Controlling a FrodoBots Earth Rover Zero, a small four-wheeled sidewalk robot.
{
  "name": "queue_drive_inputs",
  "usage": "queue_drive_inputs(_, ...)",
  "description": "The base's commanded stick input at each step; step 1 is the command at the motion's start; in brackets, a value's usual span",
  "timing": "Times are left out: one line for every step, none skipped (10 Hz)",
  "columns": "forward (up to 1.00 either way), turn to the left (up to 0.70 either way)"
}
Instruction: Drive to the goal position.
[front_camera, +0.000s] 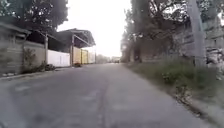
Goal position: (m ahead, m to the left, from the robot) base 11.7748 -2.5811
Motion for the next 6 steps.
queue_drive_inputs(1.00, -0.08)
queue_drive_inputs(1.00, -0.40)
queue_drive_inputs(1.00, -0.40)
queue_drive_inputs(1.00, -0.40)
queue_drive_inputs(1.00, -0.40)
queue_drive_inputs(1.00, -0.40)
